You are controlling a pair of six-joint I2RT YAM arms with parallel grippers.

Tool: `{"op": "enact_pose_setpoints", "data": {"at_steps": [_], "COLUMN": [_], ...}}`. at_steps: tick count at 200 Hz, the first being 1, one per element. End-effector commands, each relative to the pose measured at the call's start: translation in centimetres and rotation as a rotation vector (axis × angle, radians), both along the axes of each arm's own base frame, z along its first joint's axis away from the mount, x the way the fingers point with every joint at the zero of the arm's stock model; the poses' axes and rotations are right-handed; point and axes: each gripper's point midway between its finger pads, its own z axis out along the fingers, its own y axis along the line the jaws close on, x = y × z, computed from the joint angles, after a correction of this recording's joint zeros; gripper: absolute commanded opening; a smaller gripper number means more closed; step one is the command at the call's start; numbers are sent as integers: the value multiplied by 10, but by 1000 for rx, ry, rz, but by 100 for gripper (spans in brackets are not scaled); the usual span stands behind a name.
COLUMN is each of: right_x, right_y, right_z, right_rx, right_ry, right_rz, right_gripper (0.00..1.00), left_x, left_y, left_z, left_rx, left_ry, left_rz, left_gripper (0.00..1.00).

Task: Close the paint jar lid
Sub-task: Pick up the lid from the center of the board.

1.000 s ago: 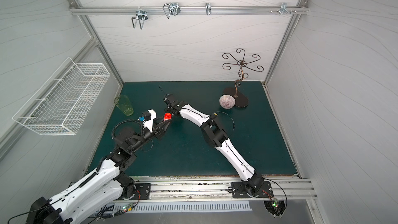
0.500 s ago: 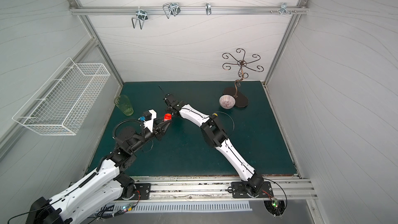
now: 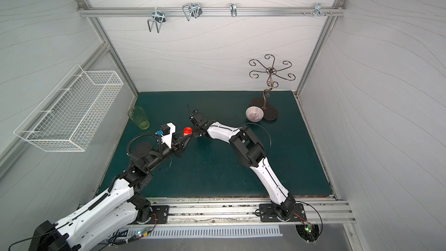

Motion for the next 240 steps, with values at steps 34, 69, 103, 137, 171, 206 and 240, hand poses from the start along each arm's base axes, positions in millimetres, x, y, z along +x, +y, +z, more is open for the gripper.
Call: {"op": "enact_pose_setpoints", "data": {"at_steps": [34, 69, 103, 137, 171, 206, 240], "right_x": [-64, -93, -110, -115, -112, -102, -104], "right_y": [-52, -74, -90, -109, -127, -153, -161], "right_z": [-14, 10, 40, 70, 103, 150, 194], "right_rx": [-47, 10, 82, 157, 253, 386, 510], "right_ry": [96, 110, 136, 154, 186, 184, 190], "right_rz": [-46, -32, 7, 26, 54, 118, 222], "right_gripper": [32, 30, 30, 29, 29, 29, 28], "left_x": [-2, -3, -1, 6, 16, 24, 33], "left_y": [0, -3, -8, -13, -19, -33, -44], "left_z": [32, 24, 16, 13, 14, 2, -11], "left_rx": [-42, -35, -20, -15, -83, -56, -45], "left_ry": [-90, -100, -105, -117, -144, -195, -209], "left_rz": [3, -14, -35, -46, -122, -196, -238], "left_gripper": [0, 0, 0, 0, 0, 0, 0]}}
